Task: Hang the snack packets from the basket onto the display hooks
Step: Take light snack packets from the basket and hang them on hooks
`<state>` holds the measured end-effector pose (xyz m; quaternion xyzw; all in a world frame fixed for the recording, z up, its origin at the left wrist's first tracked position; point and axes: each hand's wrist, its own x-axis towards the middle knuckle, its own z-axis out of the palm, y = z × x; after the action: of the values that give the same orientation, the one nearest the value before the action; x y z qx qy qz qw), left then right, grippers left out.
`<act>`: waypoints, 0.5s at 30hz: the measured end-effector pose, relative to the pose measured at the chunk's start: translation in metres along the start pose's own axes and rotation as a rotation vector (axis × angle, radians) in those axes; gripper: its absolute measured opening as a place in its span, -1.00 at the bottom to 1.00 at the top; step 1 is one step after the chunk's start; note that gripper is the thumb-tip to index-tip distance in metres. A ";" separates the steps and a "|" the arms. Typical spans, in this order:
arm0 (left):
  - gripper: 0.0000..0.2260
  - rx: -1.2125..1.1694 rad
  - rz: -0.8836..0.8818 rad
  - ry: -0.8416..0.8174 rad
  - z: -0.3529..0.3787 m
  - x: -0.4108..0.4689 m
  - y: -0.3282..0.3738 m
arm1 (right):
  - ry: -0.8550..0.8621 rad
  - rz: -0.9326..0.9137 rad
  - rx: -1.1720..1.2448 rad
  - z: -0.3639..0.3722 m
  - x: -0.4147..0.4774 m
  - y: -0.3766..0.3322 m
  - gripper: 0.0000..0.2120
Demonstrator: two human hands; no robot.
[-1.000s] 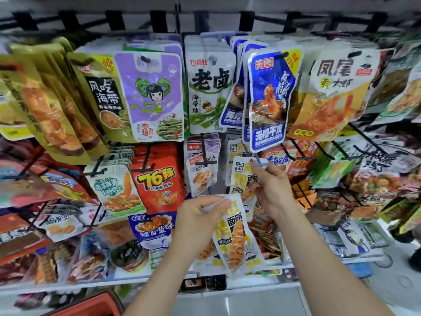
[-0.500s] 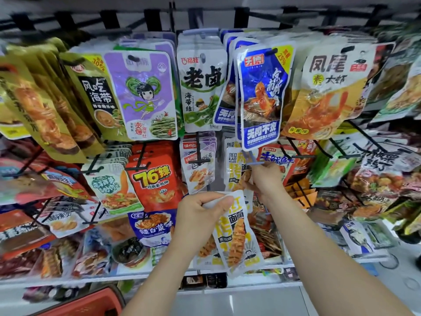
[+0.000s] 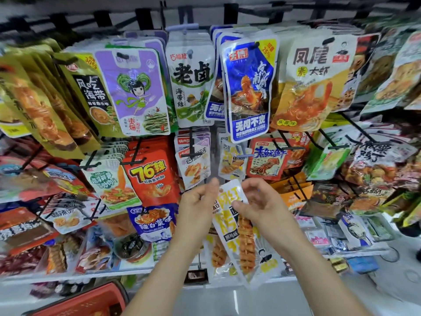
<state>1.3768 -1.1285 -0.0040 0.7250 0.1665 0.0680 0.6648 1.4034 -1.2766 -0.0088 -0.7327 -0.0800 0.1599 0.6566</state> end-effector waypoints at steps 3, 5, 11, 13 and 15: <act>-0.68 -0.155 -0.123 0.007 -0.002 -0.004 0.004 | 0.023 0.023 0.138 -0.005 0.002 0.002 -0.82; -0.73 -0.118 -0.080 -0.029 -0.007 -0.007 0.002 | 0.055 0.057 0.209 -0.008 0.004 0.006 -0.84; -0.67 -0.002 0.180 0.120 -0.027 -0.017 0.003 | 0.130 0.138 0.341 -0.027 0.013 0.008 -0.81; -0.72 0.069 0.198 0.152 -0.035 -0.016 0.003 | 0.153 0.145 0.380 -0.034 0.018 0.007 -0.82; -0.74 0.100 0.191 0.163 -0.038 -0.014 -0.001 | 0.153 0.131 0.392 -0.035 0.027 0.005 -0.85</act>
<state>1.3509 -1.0974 0.0007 0.7619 0.1533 0.1814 0.6025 1.4396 -1.3016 -0.0147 -0.6047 0.0505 0.1585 0.7789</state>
